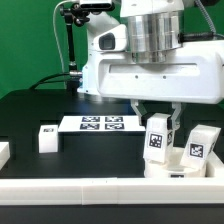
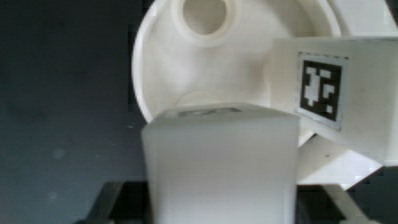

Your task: Assemble stool

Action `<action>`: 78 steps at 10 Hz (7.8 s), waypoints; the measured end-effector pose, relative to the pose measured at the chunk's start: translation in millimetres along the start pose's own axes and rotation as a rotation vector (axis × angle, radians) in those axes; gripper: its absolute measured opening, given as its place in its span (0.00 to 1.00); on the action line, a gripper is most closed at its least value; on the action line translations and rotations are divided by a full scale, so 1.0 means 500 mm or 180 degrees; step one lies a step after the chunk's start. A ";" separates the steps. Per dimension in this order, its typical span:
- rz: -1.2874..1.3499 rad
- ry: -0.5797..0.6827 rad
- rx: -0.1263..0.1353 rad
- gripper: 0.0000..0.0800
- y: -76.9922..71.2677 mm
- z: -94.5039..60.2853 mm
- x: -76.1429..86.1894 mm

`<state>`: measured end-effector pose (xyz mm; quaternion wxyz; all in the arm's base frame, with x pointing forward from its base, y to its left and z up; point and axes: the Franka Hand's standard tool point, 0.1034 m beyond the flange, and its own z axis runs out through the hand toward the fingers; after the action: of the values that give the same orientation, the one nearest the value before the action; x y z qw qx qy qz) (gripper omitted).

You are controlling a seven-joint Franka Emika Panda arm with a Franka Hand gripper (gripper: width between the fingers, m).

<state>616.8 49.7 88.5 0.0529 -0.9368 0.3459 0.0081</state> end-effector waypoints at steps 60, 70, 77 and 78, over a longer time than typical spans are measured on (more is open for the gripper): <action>-0.3628 0.0455 -0.0053 0.81 -0.025 -0.005 0.003; -0.4373 0.0360 -0.0256 0.42 -0.009 0.001 0.015; -0.3372 0.0453 -0.0167 0.42 0.009 -0.001 0.035; -0.3057 0.0543 -0.0128 0.42 0.009 0.000 0.037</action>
Offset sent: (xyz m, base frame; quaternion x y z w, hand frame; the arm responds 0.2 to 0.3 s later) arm -0.0056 0.0093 -0.0042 0.0201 -0.0029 0.2741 0.9615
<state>627.8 34.2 87.2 0.0040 -0.9886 -0.1225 -0.0873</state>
